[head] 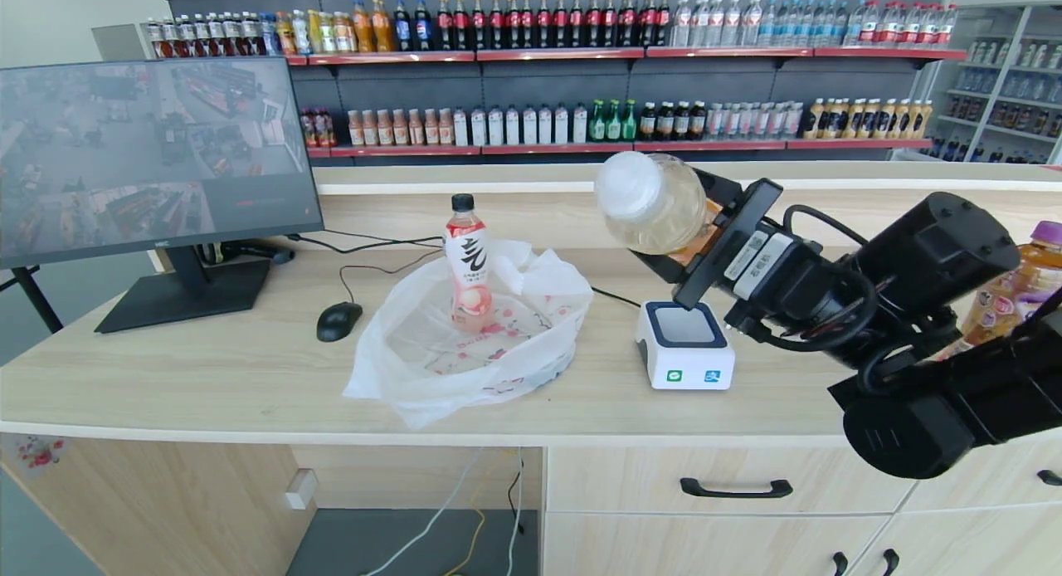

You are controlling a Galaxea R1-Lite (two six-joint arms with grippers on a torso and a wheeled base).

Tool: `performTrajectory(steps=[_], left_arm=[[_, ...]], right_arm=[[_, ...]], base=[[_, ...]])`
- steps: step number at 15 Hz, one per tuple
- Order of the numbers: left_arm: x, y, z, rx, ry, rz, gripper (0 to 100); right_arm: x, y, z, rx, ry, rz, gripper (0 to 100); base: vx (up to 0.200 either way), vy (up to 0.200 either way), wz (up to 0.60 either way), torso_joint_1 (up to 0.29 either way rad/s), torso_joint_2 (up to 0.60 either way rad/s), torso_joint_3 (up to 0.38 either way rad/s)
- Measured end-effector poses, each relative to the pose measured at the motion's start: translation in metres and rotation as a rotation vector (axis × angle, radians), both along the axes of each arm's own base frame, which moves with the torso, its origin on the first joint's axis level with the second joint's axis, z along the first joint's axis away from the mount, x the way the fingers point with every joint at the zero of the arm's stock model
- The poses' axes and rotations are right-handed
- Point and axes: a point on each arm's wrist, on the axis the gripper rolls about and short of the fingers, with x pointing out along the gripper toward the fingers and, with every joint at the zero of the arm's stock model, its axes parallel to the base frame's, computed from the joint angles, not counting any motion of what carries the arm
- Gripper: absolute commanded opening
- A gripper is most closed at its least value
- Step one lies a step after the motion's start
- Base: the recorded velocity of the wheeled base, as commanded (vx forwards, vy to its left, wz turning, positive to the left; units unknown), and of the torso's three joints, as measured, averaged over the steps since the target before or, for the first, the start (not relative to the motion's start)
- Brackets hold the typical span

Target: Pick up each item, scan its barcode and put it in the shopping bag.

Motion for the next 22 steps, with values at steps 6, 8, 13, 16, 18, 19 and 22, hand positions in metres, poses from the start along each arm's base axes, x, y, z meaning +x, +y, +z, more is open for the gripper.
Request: performTrajectory(steps=[6,8,13,16,18,19,22], left_arm=[[0.000,0.000,0.000,0.000,0.000,0.000,100],[0.000,0.000,0.000,0.000,0.000,0.000,100],[0.000,0.000,0.000,0.000,0.000,0.000,100],[0.000,0.000,0.000,0.000,0.000,0.000,100],[0.000,0.000,0.000,-0.001,0.000,0.000,100],[0.000,0.000,0.000,-0.001,0.000,0.000,100],[0.000,0.000,0.000,-0.001,0.000,0.000,100]], right_arm=[[-0.037,-0.009,0.003,0.338,0.383,-0.050,0],[-0.045,-0.015,-0.001,0.443,0.480,-0.086,0],[-0.048,-0.022,-0.021,0.744,0.734,-0.156,0],[-0.050,-0.028,-0.032,0.756,0.790,-0.172,0],[-0.049,-0.028,-0.033,0.761,0.794,-0.174,0],[-0.049,-0.029,-0.033,0.761,0.794,-0.175,0],[-0.047,-0.028,-0.035,0.760,0.797,-0.179,0]], base=[[0.000,0.000,0.00,0.000,0.00,0.000],[0.000,0.000,0.00,0.000,0.00,0.000],[0.000,0.000,0.00,0.000,0.00,0.000],[0.000,0.000,0.00,0.000,0.00,0.000],[0.000,0.000,0.00,0.000,0.00,0.000],[0.000,0.200,0.00,0.002,0.00,-0.002],[0.000,0.200,0.00,0.001,0.00,-0.001]])
